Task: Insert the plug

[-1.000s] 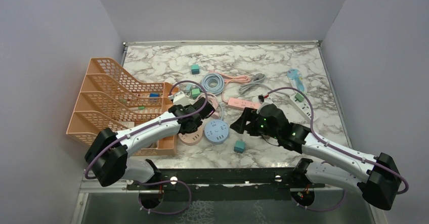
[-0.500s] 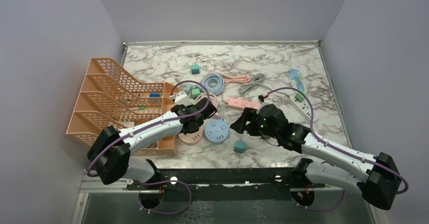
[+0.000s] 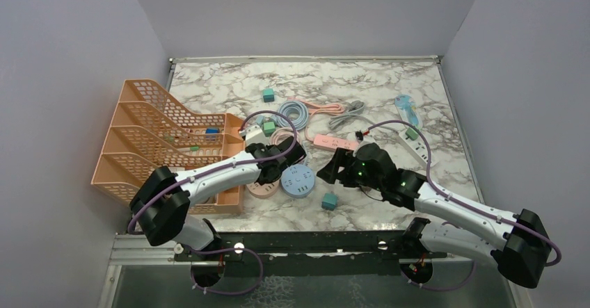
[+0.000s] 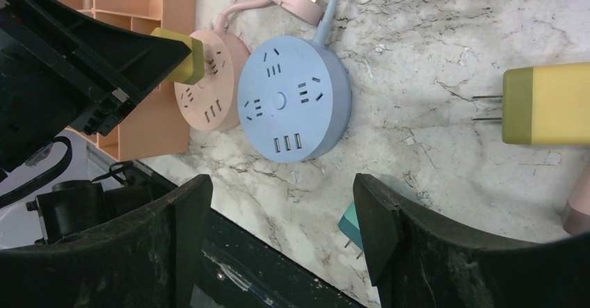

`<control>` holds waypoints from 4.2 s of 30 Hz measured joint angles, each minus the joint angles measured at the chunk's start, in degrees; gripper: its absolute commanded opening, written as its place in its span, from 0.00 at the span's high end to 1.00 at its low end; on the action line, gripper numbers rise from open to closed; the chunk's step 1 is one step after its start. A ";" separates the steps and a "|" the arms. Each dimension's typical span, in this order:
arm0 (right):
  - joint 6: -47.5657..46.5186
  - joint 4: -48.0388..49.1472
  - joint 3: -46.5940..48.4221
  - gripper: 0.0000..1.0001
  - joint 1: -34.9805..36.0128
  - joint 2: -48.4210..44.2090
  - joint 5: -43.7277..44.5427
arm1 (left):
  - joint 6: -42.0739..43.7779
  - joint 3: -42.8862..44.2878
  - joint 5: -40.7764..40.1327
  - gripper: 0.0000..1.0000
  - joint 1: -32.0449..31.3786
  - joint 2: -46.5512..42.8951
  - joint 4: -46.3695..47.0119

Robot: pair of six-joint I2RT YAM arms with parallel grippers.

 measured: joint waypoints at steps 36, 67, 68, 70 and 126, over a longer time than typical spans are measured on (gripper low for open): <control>0.85 -2.82 0.00 0.26 0.00 -1.27 1.90 | -5.35 6.23 -6.19 1.00 -3.39 10.69 -6.62; 1.51 -4.57 0.00 0.26 0.00 -1.25 4.94 | -15.54 0.00 -16.44 0.98 -11.72 11.32 -2.71; 1.51 -4.66 0.00 0.26 0.00 -1.25 5.01 | -15.74 -0.02 -16.39 0.98 -11.69 11.61 -2.58; 1.53 -4.70 0.00 0.26 0.00 -1.25 5.09 | -15.89 0.13 -16.83 0.98 -11.80 12.24 -2.64; -10.38 -9.46 8.20 0.26 0.00 4.00 6.51 | 10.08 -3.04 12.61 0.42 3.65 -2.75 7.76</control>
